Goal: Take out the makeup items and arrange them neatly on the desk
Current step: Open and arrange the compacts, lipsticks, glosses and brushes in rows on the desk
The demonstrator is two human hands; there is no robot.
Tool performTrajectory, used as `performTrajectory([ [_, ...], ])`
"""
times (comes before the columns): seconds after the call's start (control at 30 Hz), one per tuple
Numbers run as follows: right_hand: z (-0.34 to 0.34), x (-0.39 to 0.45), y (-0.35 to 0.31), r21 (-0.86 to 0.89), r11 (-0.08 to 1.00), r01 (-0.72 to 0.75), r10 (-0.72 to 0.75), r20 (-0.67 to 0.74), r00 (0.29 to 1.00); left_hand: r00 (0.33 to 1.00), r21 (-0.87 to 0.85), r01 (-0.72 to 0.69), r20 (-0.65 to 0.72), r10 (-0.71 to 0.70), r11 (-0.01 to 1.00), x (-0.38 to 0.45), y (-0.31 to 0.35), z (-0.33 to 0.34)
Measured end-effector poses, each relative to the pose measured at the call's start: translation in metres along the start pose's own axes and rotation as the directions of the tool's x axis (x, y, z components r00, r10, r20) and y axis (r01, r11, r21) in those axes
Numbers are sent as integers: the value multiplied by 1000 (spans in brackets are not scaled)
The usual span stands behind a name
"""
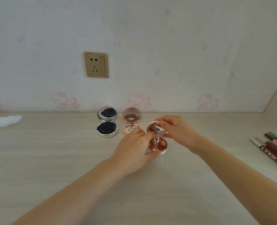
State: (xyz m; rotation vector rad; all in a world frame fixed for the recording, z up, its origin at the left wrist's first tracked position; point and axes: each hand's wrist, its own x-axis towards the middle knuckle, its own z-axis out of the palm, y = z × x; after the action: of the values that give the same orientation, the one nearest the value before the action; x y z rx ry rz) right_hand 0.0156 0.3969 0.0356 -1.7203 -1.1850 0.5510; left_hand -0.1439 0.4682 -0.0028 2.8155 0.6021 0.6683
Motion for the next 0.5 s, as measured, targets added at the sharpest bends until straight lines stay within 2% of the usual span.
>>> performTrajectory([
  [0.1, -8, 12, 5, -1, 1000, -12, 12, -12, 1000, 1000, 43, -16, 2, 16, 999, 16, 1, 7],
  [0.23, -13, 28, 14, 69, 995, -70, 71, -10, 997, 999, -9, 13, 37, -13, 1000, 34, -1, 12],
  [0.5, -12, 53, 27, 98, 990, -105, 107, -24, 994, 998, 59, 28, 61, -32, 998, 54, -10, 24],
])
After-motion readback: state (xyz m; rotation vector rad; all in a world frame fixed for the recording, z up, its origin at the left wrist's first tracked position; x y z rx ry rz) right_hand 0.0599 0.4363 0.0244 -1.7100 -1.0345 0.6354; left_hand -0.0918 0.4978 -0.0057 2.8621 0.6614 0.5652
